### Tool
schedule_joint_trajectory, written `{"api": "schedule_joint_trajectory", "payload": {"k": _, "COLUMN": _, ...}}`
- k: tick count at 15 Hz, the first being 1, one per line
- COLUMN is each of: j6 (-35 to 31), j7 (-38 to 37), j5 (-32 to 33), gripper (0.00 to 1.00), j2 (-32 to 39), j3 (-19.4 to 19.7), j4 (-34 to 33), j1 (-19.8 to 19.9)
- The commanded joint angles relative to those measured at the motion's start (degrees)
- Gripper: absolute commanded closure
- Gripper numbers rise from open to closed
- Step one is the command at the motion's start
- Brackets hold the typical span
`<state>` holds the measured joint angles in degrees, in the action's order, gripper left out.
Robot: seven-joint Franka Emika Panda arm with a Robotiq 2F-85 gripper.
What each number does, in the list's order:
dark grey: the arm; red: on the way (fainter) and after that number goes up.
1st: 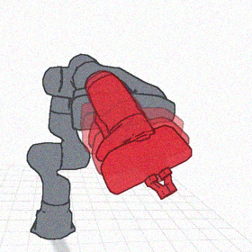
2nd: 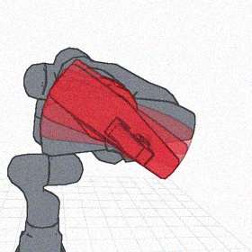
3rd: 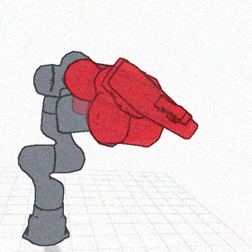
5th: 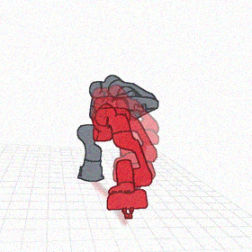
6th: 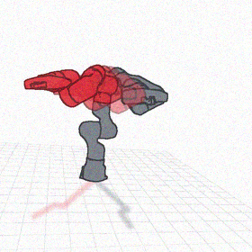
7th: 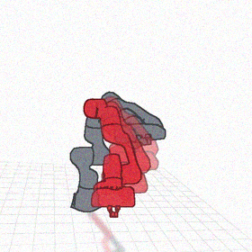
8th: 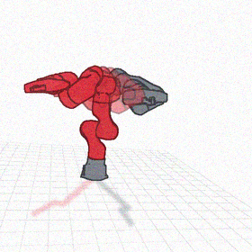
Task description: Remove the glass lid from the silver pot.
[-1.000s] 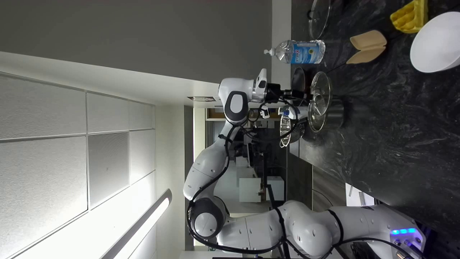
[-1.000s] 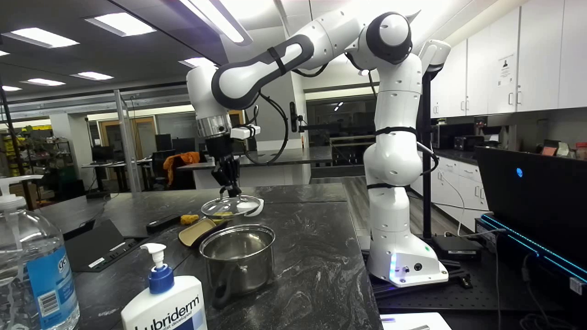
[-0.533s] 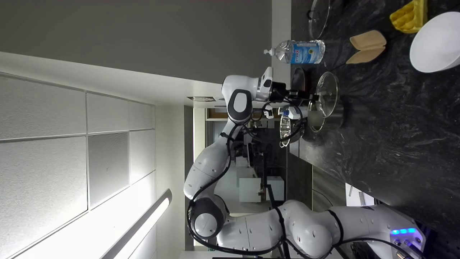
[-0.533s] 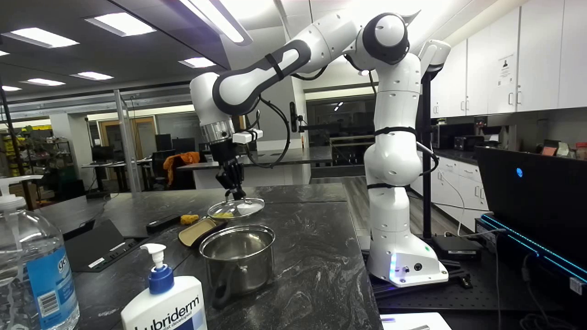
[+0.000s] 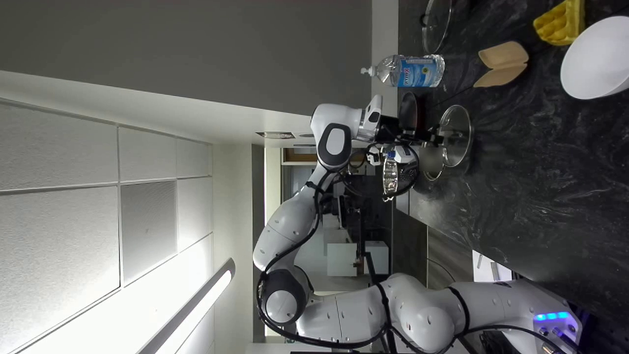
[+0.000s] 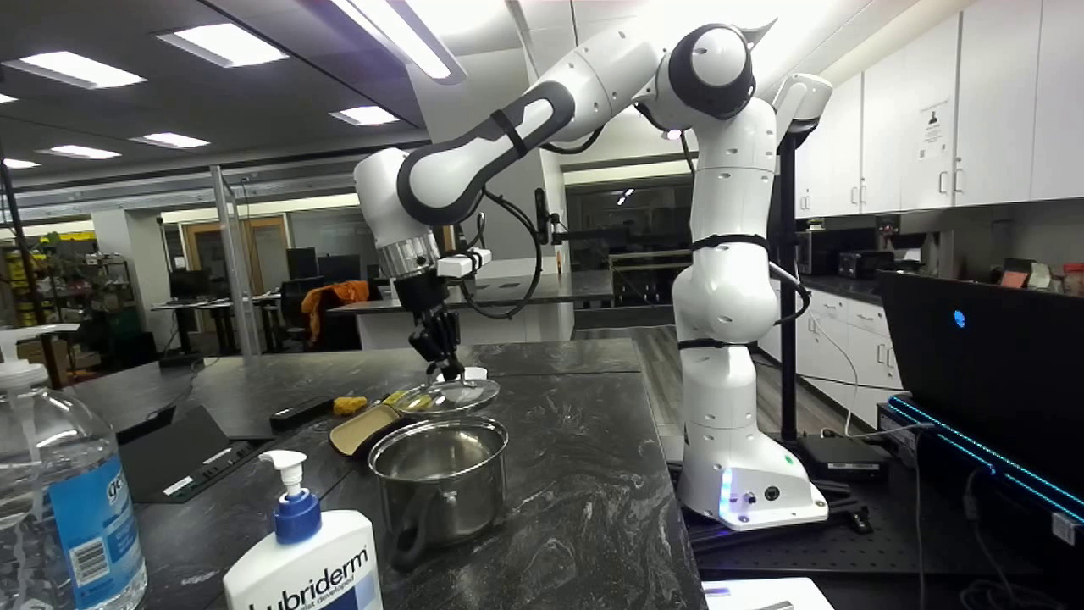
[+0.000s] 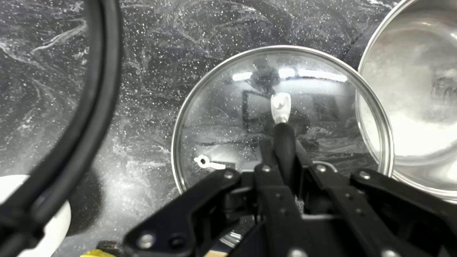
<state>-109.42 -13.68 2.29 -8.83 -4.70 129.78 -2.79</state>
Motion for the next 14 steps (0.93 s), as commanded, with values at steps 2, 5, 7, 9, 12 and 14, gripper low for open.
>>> {"api": "schedule_joint_trajectory", "payload": {"k": 2, "j6": 0.83, "j7": -0.29, "j5": 0.59, "gripper": 0.96, "j2": -0.74, "j3": -0.17, "j4": 0.76, "j1": -0.07}}
{"api": "schedule_joint_trajectory", "payload": {"k": 5, "j6": 0.55, "j7": -0.67, "j5": 0.45, "gripper": 0.96, "j2": -0.87, "j3": 0.56, "j4": 0.77, "j1": 0.66}}
{"api": "schedule_joint_trajectory", "payload": {"k": 7, "j6": 0.68, "j7": -0.48, "j5": 0.17, "gripper": 0.96, "j2": -1.06, "j3": 1.09, "j4": 0.72, "j1": 1.05}}
{"api": "schedule_joint_trajectory", "payload": {"k": 9, "j6": 0.53, "j7": -0.48, "j5": 0.29, "gripper": 0.96, "j2": -1.17, "j3": 1.57, "j4": 0.83, "j1": 1.45}}
{"api": "schedule_joint_trajectory", "payload": {"k": 12, "j6": 0.19, "j7": -0.5, "j5": 0.58, "gripper": 0.96, "j2": -1.16, "j3": 1.77, "j4": 1.97, "j1": 1.62}}
{"api": "schedule_joint_trajectory", "payload": {"k": 14, "j6": 0.05, "j7": -0.53, "j5": 0.69, "gripper": 0.96, "j2": -1.13, "j3": 1.53, "j4": 3.04, "j1": 1.54}}
